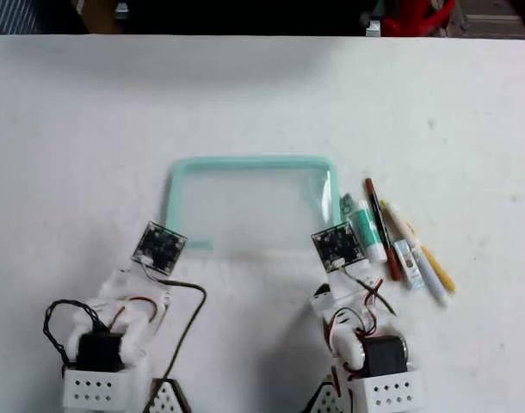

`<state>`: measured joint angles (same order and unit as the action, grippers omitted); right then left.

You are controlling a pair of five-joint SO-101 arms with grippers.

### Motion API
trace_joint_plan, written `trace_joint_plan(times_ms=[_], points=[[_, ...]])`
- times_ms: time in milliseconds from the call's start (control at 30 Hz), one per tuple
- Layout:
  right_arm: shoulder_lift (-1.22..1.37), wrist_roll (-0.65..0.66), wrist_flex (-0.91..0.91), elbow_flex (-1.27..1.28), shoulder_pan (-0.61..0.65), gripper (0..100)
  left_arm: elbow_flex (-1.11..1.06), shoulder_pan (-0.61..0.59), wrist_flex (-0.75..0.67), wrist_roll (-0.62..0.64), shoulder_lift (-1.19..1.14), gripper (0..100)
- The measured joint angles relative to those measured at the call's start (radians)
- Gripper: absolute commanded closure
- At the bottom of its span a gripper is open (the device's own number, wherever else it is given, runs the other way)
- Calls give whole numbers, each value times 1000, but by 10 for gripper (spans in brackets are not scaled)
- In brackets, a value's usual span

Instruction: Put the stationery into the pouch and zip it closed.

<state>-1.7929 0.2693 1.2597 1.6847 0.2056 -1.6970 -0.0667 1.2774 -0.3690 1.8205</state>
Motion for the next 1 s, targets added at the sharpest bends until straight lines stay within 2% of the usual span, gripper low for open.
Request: trace_joint_plan(times_ms=[1000], points=[[0,0,0,0,0,978,0,0,0,0,0,975]])
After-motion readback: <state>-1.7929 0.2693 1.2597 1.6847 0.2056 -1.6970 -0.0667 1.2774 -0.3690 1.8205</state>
